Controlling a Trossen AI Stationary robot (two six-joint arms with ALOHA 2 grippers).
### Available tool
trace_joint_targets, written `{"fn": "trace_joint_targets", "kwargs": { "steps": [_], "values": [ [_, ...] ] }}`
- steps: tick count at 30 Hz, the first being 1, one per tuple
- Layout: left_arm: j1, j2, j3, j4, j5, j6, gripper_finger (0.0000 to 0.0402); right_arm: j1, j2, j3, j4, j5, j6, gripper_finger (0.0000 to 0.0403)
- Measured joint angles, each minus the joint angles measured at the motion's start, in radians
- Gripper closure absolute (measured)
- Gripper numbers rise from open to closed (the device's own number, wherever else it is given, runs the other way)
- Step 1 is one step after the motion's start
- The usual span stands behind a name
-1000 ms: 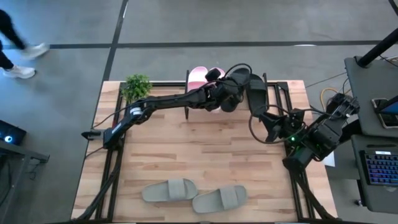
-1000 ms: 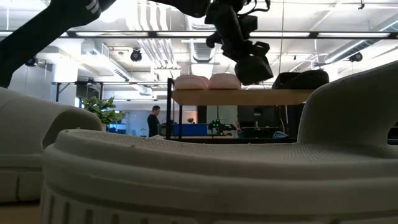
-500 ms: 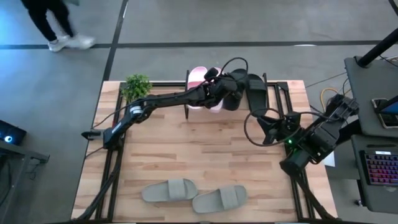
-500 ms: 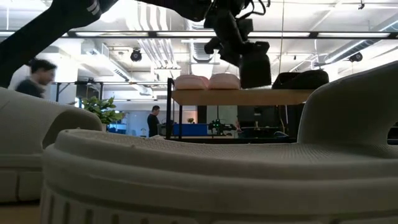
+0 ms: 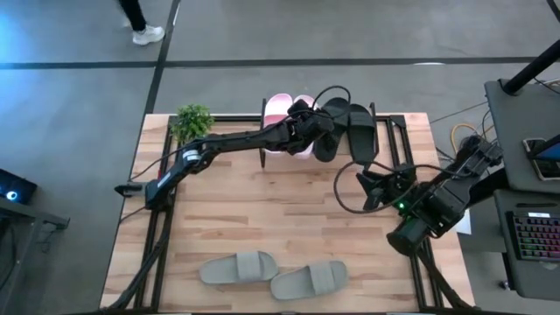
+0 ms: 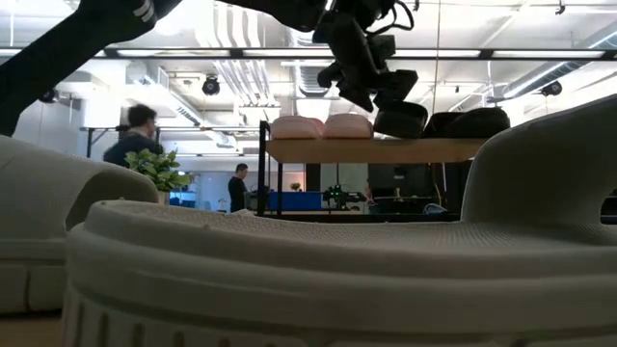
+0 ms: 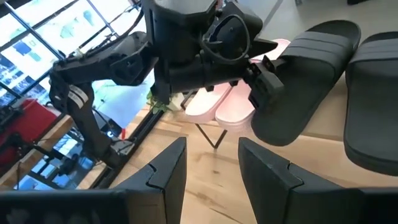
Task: Pick and place slides into the shelf
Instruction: Put the black slide on the shelf
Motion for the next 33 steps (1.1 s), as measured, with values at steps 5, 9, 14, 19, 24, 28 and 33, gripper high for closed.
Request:
{"fn": "trace_joint_targets", "kwargs": {
  "steps": [5,9,14,19,24,28,33],
  "values": [
    [0.0,-0.001,0.0,-0.014,0.0,0.001,0.0212,-0.002,0.023,0.0,0.002,-0.003,0.032,0.0266],
    [0.0,-0.005,0.0,-0.03,0.0,0.001,0.0212,-0.025,0.037,-0.003,0.003,-0.074,0.045,0.0266],
    [-0.005,-0.01,0.0,-0.135,0.0,0.0,0.0212,-0.052,0.044,-0.005,0.0,-0.107,0.06,0.0266],
    [-0.027,-0.013,0.003,-0.247,-0.005,0.001,0.0212,-0.059,0.043,-0.005,-0.002,-0.106,0.052,0.0266],
    [-0.053,-0.024,0.004,-0.248,0.006,0.011,0.0212,-0.062,0.043,-0.007,-0.004,-0.105,0.052,0.0266],
    [-0.061,-0.054,0.004,-0.233,0.006,0.011,0.0212,-0.065,0.043,-0.01,-0.004,-0.105,0.052,0.0266],
    [-0.065,-0.093,0.003,-0.251,0.002,0.011,0.0212,-0.065,0.043,-0.01,-0.004,-0.108,0.051,0.0266]
  ]
}}
